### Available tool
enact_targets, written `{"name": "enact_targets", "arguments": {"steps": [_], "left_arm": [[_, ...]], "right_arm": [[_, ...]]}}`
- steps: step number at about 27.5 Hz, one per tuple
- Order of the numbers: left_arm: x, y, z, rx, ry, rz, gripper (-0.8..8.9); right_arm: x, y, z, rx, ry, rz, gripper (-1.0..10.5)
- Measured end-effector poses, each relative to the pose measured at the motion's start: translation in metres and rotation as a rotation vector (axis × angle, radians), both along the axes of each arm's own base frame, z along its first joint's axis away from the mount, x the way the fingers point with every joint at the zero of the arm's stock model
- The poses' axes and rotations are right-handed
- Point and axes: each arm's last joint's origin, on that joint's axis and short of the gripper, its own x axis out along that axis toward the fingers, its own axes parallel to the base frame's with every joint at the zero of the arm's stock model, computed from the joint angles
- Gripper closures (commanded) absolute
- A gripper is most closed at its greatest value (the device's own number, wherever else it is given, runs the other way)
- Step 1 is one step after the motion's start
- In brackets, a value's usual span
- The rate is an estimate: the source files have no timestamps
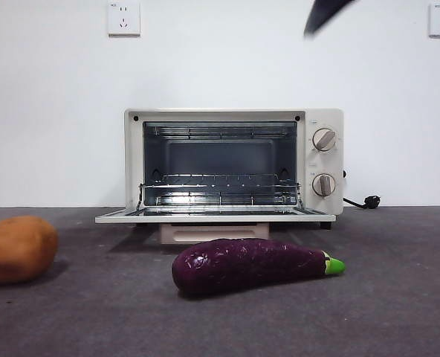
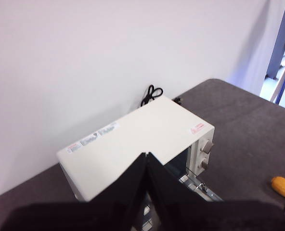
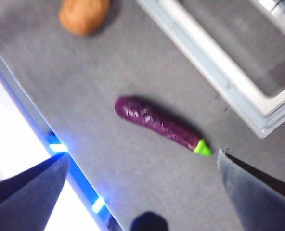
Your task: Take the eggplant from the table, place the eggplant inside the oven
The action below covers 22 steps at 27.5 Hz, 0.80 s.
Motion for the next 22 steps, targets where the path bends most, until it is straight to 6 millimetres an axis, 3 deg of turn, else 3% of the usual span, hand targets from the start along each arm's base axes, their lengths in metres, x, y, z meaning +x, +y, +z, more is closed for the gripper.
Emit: {"name": "enact_targets", "arguments": {"steps": [10, 17, 22], "left_arm": [[-0.029, 0.008, 0.008, -0.007, -0.024, 0.0, 8.19], [-0.03, 0.008, 0.006, -0.001, -0.003, 0.0, 8.19], [-0.031, 0.009, 0.004, 0.006, 0.02, 0.0, 8.19]], "right_arm": [[0.003, 0.008, -0.07, -0.089, 0.08, 0.057, 3.2], [-0.009, 0.037, -0.107, -0.212, 0.02, 0.193, 3.2], [-0.002, 0.059, -0.141, -0.329, 0.008, 0.263, 3.2]]}}
